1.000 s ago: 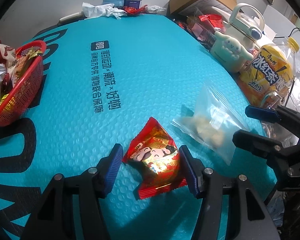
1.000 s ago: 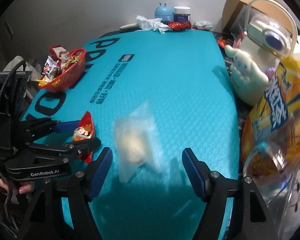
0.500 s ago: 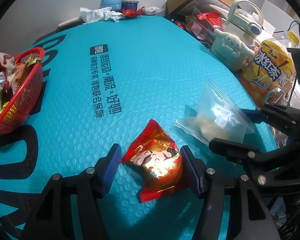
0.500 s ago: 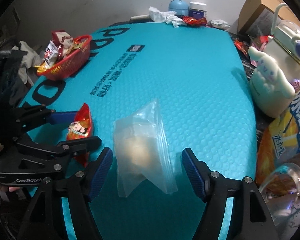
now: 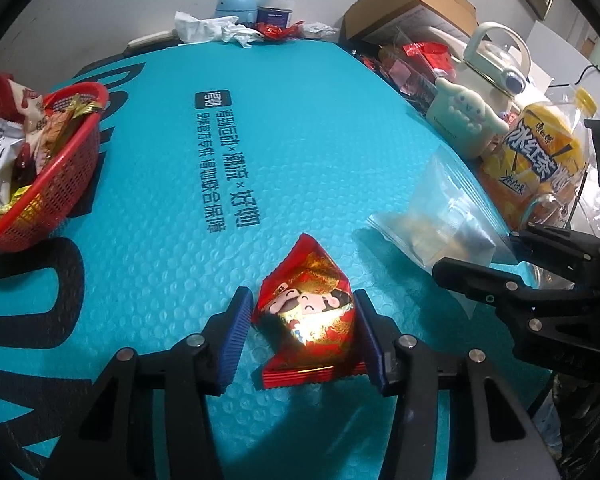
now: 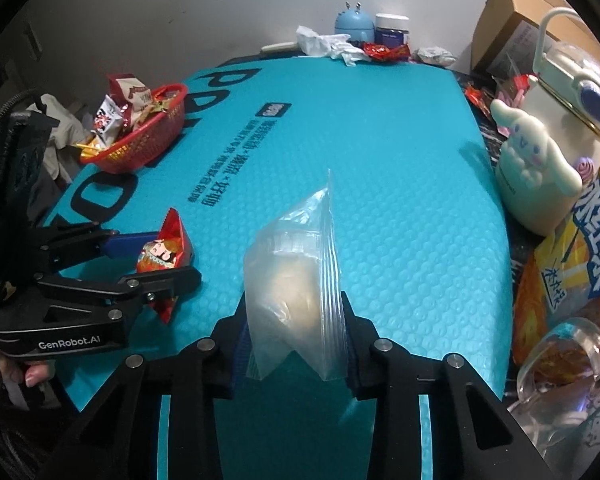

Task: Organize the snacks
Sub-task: 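Lift both snacks and carry them toward the red basket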

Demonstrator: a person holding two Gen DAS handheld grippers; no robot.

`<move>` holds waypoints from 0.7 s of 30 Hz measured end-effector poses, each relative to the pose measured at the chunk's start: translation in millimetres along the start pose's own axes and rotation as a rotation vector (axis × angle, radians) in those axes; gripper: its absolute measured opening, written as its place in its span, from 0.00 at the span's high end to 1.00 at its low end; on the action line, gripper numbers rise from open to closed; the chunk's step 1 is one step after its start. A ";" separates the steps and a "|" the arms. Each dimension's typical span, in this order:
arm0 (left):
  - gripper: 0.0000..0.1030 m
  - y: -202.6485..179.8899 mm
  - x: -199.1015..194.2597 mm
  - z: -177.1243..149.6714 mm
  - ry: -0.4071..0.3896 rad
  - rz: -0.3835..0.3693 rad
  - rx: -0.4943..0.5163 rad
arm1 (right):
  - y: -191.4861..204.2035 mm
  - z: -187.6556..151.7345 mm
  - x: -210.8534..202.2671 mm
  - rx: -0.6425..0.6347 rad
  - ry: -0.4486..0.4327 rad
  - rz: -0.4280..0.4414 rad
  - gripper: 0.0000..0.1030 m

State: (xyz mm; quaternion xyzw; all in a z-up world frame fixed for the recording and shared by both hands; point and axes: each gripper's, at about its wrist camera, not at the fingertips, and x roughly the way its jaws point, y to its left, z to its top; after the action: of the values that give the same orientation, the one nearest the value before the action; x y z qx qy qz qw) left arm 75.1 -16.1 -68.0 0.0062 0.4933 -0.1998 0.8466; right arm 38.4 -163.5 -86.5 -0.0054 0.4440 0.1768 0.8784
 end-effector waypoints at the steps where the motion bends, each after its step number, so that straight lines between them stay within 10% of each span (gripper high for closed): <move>1: 0.57 0.4 -1.3 0.1 -0.001 0.000 -0.002 | 1.3 1.3 -0.7 -0.006 -0.003 0.002 0.64; 21: 0.66 18.6 -46.5 11.9 -0.118 0.000 -0.047 | 27.2 38.7 -17.6 -0.113 -0.096 0.030 0.64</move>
State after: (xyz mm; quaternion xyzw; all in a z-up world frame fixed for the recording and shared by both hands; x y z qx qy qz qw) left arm 71.2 14.0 -26.4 -0.0254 0.4469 -0.1885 0.8742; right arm 50.4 -136.9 -45.3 -0.0401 0.3907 0.2146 0.8942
